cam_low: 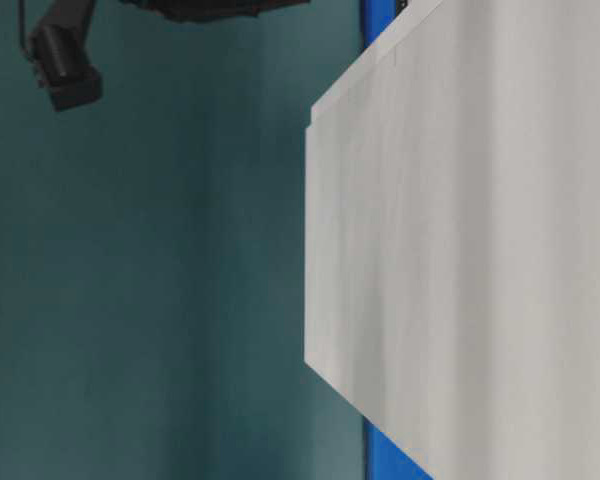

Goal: Place the box from the white plastic tray onto the white base.
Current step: 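Move the right gripper over the top-left box in the tray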

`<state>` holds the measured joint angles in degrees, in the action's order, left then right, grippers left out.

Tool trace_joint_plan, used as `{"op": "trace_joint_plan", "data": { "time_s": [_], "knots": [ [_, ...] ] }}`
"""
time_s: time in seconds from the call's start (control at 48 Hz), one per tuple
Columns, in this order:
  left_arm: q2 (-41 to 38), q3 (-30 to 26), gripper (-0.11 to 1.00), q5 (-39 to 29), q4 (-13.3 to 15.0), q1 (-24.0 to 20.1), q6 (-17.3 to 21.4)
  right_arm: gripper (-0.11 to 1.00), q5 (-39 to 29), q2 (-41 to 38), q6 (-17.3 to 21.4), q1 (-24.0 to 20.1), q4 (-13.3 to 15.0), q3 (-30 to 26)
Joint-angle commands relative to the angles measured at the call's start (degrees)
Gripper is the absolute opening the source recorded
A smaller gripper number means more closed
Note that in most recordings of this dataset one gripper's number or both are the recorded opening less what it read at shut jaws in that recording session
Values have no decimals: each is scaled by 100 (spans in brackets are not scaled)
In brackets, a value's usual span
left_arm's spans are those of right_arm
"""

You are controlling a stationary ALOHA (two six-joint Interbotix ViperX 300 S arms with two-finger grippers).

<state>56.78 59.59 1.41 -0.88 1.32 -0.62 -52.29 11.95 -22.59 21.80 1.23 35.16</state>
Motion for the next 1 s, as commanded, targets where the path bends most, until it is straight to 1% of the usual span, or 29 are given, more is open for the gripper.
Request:
{"op": "trace_joint_plan", "data": {
  "time_s": [0.0, 0.063, 0.104, 0.146, 0.188, 0.354, 0.438, 0.563, 0.688, 0.75, 0.792, 0.98],
  "knots": [
    [-26, -167, -7, 26, -18, 9, -9, 67, 141, -123, -26, -9, -18, 35],
    [-35, -167, -7, 26, -18, 9, -9, 84, 176, -158, -35, -18, -79, 79],
    [-44, -167, -7, 26, -9, 18, -9, 92, 185, -158, -44, -9, -167, 70],
    [-35, -167, -7, 26, -9, 9, -9, 97, 211, -167, -44, -9, -255, 70],
    [-35, -167, -7, 26, -18, 9, -9, 100, 220, -185, -44, -9, -299, 62],
    [-18, -167, -7, 26, -9, 26, 0, 100, 211, -246, -44, 53, -501, 44],
    [-26, -167, -7, 26, -9, 26, -9, 100, 158, -308, -123, 149, -598, 18],
    [-18, -167, -7, 26, -9, 26, -9, 100, 176, -448, -448, 325, -967, -62],
    [-18, -167, -7, 18, -9, 26, -9, 100, 176, -615, -861, 396, -1239, -149],
    [-18, -167, -7, 26, -9, 35, -18, 100, 176, -703, -976, 422, -1362, -176],
    [-18, -167, -7, 18, -18, 35, -9, 100, 185, -756, -1020, 431, -1397, -185],
    [-18, -167, -7, 18, -9, 44, -9, 100, 290, -932, -1055, 431, -1397, -193]
  ]
}}
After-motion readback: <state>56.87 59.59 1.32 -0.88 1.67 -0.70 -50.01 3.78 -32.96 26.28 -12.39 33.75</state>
